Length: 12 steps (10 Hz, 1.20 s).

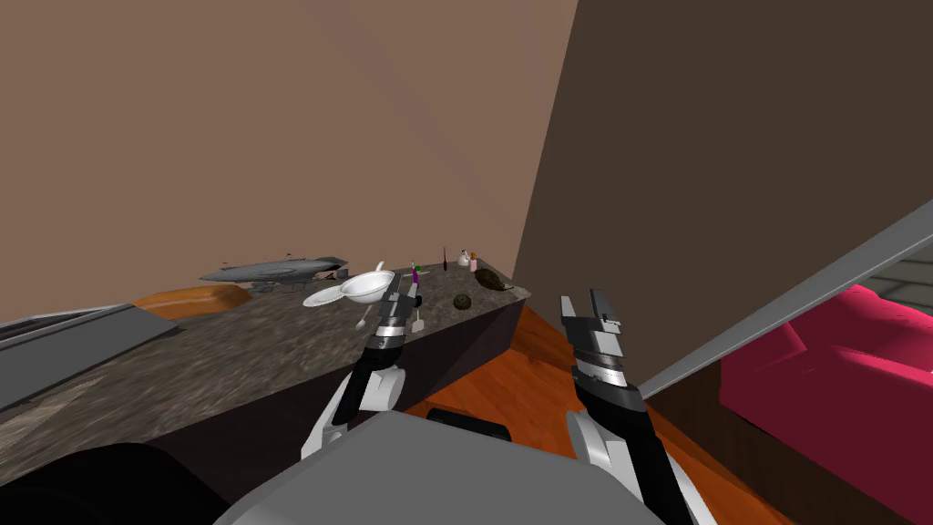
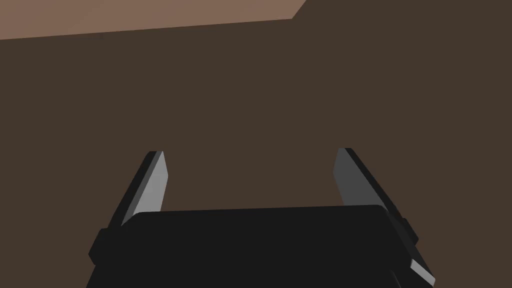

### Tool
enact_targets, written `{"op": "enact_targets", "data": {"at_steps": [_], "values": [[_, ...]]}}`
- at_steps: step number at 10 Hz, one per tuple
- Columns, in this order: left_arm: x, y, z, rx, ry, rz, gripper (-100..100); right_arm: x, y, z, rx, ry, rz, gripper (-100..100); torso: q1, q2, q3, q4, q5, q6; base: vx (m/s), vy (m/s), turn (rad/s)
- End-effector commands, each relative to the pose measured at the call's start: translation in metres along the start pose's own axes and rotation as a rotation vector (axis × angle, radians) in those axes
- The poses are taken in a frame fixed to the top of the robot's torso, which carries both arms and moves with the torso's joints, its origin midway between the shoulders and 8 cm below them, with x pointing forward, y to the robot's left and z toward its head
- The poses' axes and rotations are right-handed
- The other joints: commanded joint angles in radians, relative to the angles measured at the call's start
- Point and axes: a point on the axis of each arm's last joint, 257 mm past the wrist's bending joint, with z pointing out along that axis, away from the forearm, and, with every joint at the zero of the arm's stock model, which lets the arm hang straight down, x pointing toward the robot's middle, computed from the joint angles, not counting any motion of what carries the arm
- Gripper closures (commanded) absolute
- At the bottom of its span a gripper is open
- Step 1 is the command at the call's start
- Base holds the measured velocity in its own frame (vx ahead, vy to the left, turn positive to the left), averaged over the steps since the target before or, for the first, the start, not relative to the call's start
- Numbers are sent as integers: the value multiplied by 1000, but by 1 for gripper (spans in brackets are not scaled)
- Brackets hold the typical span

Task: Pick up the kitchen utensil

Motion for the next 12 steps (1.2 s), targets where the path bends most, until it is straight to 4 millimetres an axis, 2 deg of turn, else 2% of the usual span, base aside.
{"op": "enact_targets", "data": {"at_steps": [1, 5, 6, 8, 11, 12], "values": [[-1, 6, -2, -25, 25, 23, -100, 0, 0, 0, 0, 0, 0, 0, 0, 0, 0, 0, 0, 0, -10, -4, -17], [-17, 36, -15, -147, 79, 111, -100, 0, 0, 0, 0, 0, 0, 0, 0, 3, 2, 1, 0, 0, -41, -12, -44], [-16, 36, -15, -150, 93, 119, -100, 0, 0, 0, 0, 0, 0, 0, -1, 3, 2, 1, 0, 0, -40, -11, -11], [-32, 55, -25, -233, 109, 172, -100, 0, 0, 0, 0, 0, 0, 0, 0, 3, 2, 1, 0, 0, -43, -11, -48], [-40, 65, -31, -283, 142, 217, -100, 0, 0, 0, 0, 0, 0, 0, -1, 3, 2, 1, 0, 0, -42, -13, -36], [-50, 74, -37, -331, 153, 249, -100, 0, 0, 0, 0, 0, 0, 0, 0, 3, 2, 1, 0, 0, -31, -10, -53]]}}
